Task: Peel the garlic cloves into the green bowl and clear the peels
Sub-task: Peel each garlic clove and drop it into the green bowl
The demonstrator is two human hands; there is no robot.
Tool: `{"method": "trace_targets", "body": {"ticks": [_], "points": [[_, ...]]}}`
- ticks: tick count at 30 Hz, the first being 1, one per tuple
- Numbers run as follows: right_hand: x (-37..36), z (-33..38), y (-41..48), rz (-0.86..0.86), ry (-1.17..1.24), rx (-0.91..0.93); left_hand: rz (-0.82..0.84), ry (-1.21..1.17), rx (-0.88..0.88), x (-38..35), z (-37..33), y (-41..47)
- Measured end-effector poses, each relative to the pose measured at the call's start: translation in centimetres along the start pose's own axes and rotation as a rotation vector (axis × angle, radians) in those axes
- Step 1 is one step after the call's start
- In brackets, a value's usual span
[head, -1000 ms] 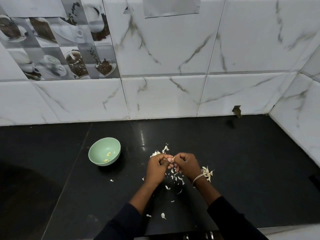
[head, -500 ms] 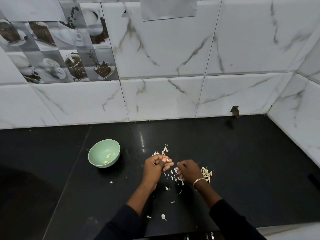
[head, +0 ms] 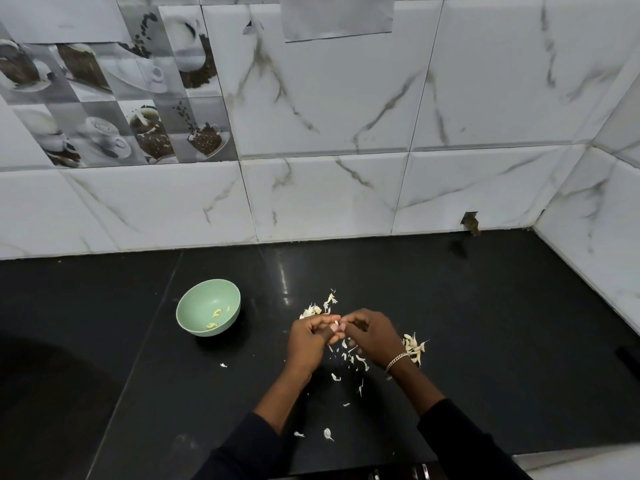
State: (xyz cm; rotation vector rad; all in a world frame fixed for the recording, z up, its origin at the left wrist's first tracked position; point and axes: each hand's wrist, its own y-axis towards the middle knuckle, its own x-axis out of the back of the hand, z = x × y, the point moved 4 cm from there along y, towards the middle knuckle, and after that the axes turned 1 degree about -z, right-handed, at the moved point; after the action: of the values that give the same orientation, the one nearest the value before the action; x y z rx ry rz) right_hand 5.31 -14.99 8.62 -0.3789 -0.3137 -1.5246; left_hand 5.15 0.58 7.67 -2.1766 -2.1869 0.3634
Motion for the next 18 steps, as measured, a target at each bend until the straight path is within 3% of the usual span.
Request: {"method": "trace_targets", "body": {"ticks": [18], "points": [[0.5, 1.2, 0.1, 0.130, 0.063, -0.119, -0.024, 0.378, -0.139, -0.5, -1.2, -1.0]]}}
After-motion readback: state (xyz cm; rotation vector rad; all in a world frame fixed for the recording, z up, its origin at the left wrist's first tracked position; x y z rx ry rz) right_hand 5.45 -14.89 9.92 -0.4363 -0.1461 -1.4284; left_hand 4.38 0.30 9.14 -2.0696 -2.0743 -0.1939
